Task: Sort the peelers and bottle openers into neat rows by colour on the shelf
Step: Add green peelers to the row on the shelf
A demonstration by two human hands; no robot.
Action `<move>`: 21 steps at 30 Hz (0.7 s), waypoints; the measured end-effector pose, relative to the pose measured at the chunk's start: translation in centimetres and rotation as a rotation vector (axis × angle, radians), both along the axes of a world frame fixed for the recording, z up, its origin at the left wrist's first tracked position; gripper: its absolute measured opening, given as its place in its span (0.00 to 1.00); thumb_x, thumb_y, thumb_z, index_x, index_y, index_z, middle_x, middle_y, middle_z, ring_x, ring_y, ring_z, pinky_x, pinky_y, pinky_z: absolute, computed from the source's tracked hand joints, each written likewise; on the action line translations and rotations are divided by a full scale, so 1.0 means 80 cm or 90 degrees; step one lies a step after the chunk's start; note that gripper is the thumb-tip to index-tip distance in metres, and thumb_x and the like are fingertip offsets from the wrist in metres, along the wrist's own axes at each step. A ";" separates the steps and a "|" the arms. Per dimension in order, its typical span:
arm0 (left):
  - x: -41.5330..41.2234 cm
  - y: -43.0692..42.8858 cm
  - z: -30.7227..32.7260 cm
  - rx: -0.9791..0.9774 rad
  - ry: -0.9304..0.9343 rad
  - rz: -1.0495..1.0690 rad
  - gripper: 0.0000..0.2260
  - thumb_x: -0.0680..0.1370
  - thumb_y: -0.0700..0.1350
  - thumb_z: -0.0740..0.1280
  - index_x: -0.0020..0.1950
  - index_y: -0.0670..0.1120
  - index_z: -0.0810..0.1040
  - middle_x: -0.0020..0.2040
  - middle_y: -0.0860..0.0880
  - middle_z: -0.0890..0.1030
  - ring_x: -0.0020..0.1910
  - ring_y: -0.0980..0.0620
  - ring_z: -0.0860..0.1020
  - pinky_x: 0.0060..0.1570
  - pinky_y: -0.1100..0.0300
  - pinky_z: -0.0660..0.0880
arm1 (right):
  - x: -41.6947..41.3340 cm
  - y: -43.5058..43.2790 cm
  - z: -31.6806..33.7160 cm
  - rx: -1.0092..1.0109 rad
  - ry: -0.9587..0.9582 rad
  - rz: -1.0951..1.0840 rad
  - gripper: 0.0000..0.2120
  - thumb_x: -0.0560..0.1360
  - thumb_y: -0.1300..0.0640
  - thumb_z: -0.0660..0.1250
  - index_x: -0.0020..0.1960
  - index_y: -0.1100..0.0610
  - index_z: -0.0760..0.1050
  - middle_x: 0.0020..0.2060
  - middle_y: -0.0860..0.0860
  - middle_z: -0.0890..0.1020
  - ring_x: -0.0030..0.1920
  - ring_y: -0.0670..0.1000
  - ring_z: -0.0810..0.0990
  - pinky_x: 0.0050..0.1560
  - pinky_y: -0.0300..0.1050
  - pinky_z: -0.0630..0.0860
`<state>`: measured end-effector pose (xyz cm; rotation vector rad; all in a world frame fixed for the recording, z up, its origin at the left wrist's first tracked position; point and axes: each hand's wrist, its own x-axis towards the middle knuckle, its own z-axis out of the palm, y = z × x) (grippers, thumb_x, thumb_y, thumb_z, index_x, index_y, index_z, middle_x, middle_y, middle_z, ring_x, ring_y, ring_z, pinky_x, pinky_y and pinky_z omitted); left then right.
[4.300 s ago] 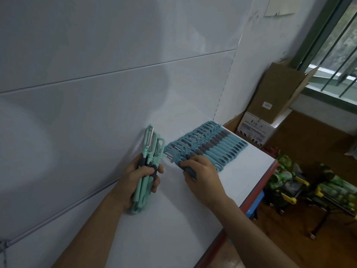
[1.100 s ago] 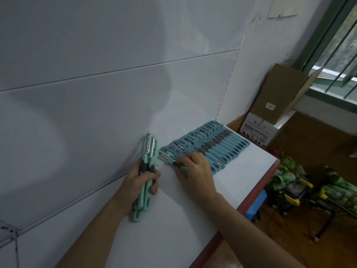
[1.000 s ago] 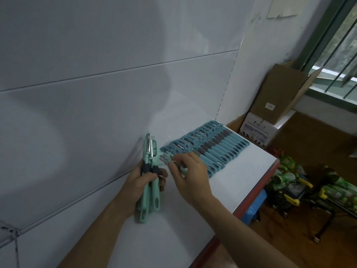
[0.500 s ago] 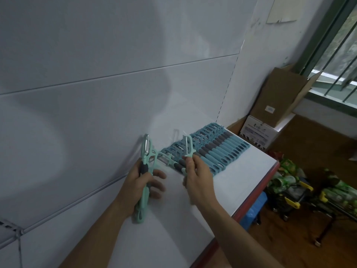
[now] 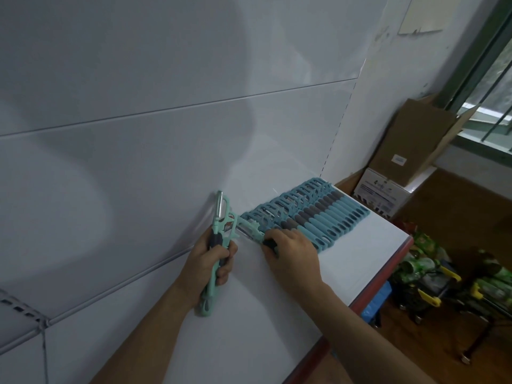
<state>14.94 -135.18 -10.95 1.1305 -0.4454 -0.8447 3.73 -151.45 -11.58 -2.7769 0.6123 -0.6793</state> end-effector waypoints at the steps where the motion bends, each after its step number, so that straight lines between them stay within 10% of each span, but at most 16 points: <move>1: 0.000 0.000 0.000 0.000 0.003 -0.002 0.26 0.69 0.36 0.62 0.68 0.47 0.73 0.39 0.45 0.75 0.24 0.53 0.63 0.23 0.63 0.61 | 0.004 0.000 -0.003 -0.008 -0.004 0.004 0.00 0.75 0.56 0.70 0.45 0.52 0.79 0.39 0.47 0.81 0.40 0.52 0.76 0.37 0.47 0.75; 21: 0.001 0.000 0.004 0.002 0.013 -0.010 0.15 0.69 0.36 0.62 0.55 0.45 0.74 0.41 0.43 0.75 0.25 0.52 0.64 0.24 0.61 0.63 | 0.018 0.001 -0.028 -0.046 -0.101 0.066 0.03 0.76 0.60 0.73 0.49 0.53 0.84 0.42 0.49 0.79 0.42 0.52 0.76 0.41 0.46 0.73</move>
